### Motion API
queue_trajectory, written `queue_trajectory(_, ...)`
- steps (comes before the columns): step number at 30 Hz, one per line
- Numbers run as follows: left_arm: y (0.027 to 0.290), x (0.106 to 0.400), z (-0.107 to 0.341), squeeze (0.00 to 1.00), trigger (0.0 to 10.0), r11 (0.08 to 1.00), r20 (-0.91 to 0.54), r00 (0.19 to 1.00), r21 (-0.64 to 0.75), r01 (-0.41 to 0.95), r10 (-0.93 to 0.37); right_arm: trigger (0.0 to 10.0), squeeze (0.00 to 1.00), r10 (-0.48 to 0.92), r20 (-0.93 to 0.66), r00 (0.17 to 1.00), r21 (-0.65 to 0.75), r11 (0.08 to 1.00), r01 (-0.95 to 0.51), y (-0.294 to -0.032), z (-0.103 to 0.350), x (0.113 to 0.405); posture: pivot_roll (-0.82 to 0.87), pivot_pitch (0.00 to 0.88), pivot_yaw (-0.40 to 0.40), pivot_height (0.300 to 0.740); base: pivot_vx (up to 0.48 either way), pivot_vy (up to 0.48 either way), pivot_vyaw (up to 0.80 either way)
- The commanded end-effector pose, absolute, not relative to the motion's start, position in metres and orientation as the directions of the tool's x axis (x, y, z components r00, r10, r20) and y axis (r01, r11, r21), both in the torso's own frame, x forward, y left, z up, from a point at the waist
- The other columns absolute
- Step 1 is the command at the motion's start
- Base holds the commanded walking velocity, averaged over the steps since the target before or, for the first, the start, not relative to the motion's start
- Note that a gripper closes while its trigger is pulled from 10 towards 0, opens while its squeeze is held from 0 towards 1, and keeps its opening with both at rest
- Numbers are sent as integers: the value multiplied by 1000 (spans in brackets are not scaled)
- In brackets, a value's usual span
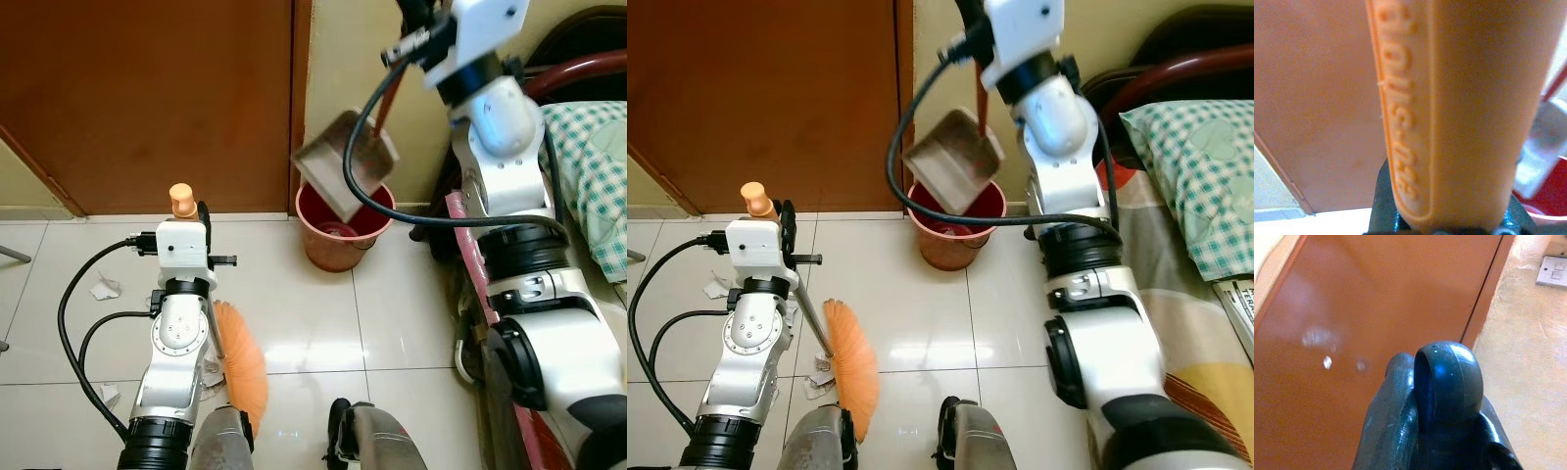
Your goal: Sweep floor
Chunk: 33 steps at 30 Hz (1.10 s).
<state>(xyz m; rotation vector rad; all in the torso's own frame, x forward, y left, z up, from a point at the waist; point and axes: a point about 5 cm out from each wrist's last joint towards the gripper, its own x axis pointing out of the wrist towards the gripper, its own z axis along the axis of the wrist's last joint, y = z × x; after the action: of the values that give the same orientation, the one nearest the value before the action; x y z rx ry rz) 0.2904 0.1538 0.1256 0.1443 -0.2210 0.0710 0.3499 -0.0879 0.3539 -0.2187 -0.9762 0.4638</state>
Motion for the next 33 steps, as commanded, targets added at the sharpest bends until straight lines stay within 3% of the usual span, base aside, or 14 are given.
queue_trajectory(1, 152, 290, 121, 0, 10000, 989, 202, 978, 126, -81, 54, 10000, 0, 408, 822, 397, -306, 905, -297, -87, 377, 338, 19, 137, -68, 740, 0, 0, 0)
queue_trajectory(5, 152, 290, 122, 0, 10000, 989, 205, 977, 126, -82, 55, 10000, 0, 365, 827, 428, -227, 913, -340, -84, 375, 340, 24, 136, -69, 740, 0, 0, 0)
queue_trajectory(11, 150, 291, 124, 0, 10000, 990, 213, 976, 116, -74, 48, 10000, 0, 241, 777, 581, 25, 912, -410, -80, 352, 351, 21, 136, -69, 740, 0, 0, 0)
queue_trajectory(14, 149, 291, 124, 0, 10000, 990, 214, 976, 117, -73, 47, 10000, 0, 230, 754, 615, 57, 910, -410, -79, 342, 353, 21, 136, -69, 740, 0, 0, 0)
queue_trajectory(15, 149, 290, 124, 0, 10000, 990, 215, 975, 119, -74, 47, 10000, 0, 221, 738, 638, 73, 913, -401, -79, 335, 354, 21, 136, -69, 740, 0, 0, 0)
queue_trajectory(16, 149, 290, 124, 0, 10000, 990, 215, 975, 120, -77, 50, 10000, 0, 173, 676, 717, 163, 913, -373, -83, 315, 359, 21, 136, -69, 740, 0, 0, 0)
queue_trajectory(17, 149, 290, 124, 0, 10000, 990, 215, 975, 120, -77, 50, 10000, 0, 173, 676, 717, 163, 913, -373, -83, 315, 359, 21, 136, -69, 740, 0, 0, 0)
queue_trajectory(19, 150, 289, 125, 0, 10000, 989, 208, 976, 120, -84, 58, 10000, 0, 96, 584, 806, 275, 911, -308, -92, 291, 362, 31, 141, -70, 740, 0, 0, 0)
queue_trajectory(26, 150, 283, 122, 0, 10000, 989, 172, 984, 132, -66, 43, 10000, 0, 31, 439, 898, 287, 942, -173, -108, 242, 355, 34, 149, -59, 740, 0, 0, 0)
queue_trajectory(30, 146, 281, 113, 0, 10000, 990, 129, 992, 136, -21, 4, 10000, 0, 12, 429, 903, 184, 978, -100, -117, 232, 350, 39, 151, -55, 740, 0, 0, 0)
queue_trajectory(33, 144, 278, 109, 0, 10000, 990, 122, 992, 141, 1, -18, 10000, 0, -23, 371, 929, 216, 974, -63, -123, 216, 348, 40, 128, -46, 740, 0, 0, 0)
